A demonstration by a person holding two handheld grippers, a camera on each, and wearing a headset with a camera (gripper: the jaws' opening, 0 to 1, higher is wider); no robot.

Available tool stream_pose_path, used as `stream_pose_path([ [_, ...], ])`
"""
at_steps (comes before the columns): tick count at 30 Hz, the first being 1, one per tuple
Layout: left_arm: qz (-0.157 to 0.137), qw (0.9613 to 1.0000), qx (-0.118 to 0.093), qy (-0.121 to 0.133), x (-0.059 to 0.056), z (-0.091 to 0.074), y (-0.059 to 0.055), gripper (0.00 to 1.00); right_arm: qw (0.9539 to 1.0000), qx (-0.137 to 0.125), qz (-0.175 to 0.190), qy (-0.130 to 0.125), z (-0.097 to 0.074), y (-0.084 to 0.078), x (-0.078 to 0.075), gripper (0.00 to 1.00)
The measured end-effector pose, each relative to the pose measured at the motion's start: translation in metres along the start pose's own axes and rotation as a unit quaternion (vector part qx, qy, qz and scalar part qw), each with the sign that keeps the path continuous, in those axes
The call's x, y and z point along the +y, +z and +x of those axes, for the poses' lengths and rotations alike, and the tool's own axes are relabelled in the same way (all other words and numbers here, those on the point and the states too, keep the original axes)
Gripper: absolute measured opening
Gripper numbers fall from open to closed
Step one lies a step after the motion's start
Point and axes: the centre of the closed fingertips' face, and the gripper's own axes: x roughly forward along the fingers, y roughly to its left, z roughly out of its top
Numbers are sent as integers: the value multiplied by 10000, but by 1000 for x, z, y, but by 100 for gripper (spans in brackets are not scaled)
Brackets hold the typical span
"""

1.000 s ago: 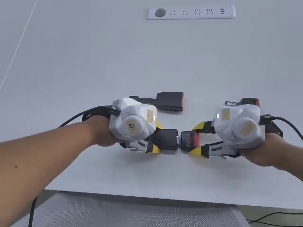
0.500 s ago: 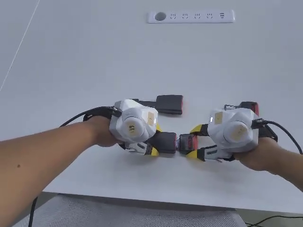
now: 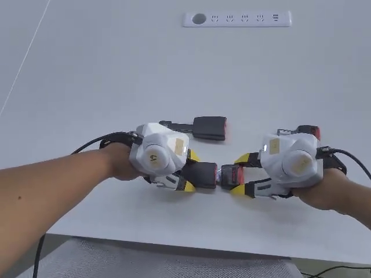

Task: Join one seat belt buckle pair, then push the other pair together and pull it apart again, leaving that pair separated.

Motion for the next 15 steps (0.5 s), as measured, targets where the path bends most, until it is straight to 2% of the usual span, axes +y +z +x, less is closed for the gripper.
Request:
stream_pose_path([
  [3, 2, 10000, -59, -22, 1, -1, -1, 34, 9999, -92, 49, 16, -1, 0, 1, 33],
  [15, -46, 9996, -265, -122, 1, -2, -1, 33, 9995, -276, -137, 13, -1, 0, 2, 32],
])
